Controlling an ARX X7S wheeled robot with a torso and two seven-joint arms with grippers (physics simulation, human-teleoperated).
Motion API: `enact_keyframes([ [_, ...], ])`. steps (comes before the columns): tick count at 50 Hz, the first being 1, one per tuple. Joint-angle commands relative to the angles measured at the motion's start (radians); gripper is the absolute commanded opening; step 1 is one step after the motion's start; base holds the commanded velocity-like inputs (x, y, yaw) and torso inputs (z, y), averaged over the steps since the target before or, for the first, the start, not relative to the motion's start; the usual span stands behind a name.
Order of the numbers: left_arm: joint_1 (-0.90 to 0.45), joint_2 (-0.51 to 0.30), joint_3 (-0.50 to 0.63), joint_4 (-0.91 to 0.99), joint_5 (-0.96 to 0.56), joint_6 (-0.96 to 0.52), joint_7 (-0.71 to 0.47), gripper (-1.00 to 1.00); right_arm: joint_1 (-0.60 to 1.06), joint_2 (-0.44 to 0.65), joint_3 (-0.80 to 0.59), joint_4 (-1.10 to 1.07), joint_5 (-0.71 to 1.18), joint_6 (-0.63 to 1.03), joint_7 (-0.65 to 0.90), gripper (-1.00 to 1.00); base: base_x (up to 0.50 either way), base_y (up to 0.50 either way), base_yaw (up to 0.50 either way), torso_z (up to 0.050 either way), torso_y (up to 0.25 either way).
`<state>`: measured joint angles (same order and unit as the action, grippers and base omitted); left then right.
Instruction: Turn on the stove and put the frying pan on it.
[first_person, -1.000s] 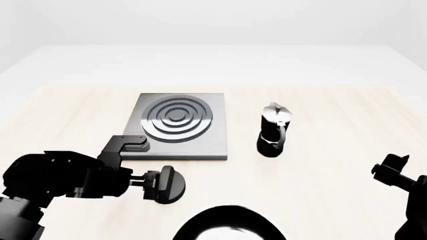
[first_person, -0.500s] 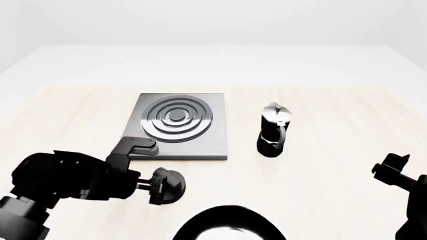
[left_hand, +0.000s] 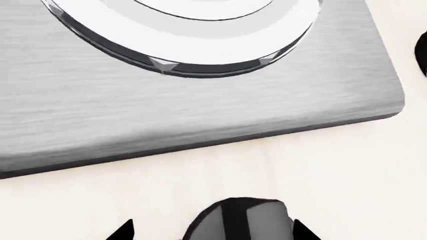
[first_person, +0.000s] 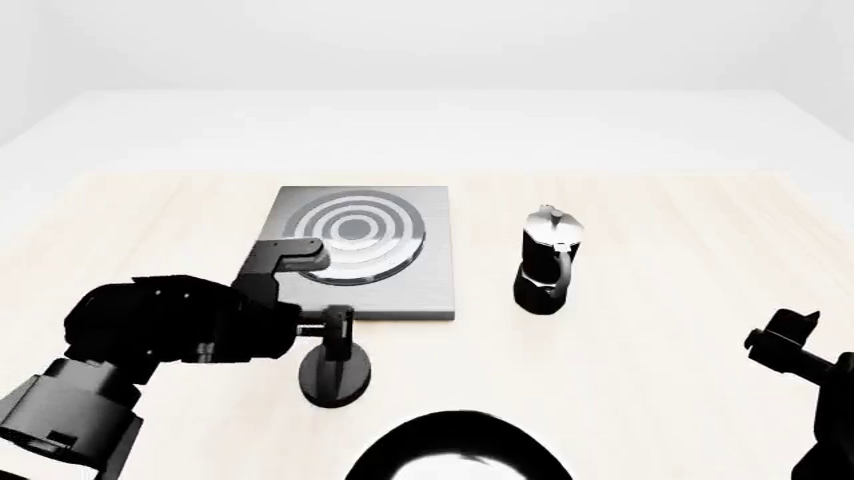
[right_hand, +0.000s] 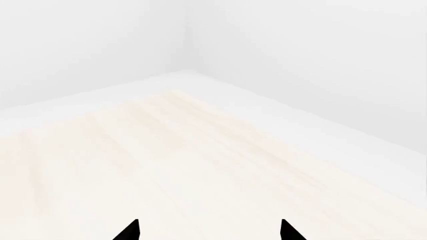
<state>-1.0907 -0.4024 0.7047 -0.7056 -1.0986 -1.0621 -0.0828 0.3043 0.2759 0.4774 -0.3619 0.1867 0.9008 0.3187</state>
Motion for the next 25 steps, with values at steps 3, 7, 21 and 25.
enact_keyframes([
  [3, -0.06, 0.038, -0.055, -0.142, 0.064, 0.067, -0.103, 1.0, -0.001, 0.002, -0.001, -0.008, 0.005, 0.005, 0.004, 1.0, 0.0, 0.0, 0.0, 0.0, 0.0],
  [7, -0.052, 0.026, -0.06, -0.112, 0.054, 0.059, -0.111, 1.0, 0.003, 0.002, -0.004, -0.007, 0.006, 0.006, 0.005, 1.0, 0.0, 0.0, 0.0, 0.0, 0.002],
  [21, -0.006, -0.189, -0.322, 0.611, -0.238, -0.052, -0.49, 1.0, 0.011, 0.004, -0.026, -0.008, 0.009, 0.012, 0.007, 1.0, 0.0, 0.0, 0.0, 0.0, 0.0],
  [25, -0.088, -0.262, -0.336, 0.745, -0.305, -0.131, -0.451, 1.0, 0.016, 0.007, -0.032, -0.015, 0.017, 0.018, -0.002, 1.0, 0.0, 0.0, 0.0, 0.0, 0.0],
])
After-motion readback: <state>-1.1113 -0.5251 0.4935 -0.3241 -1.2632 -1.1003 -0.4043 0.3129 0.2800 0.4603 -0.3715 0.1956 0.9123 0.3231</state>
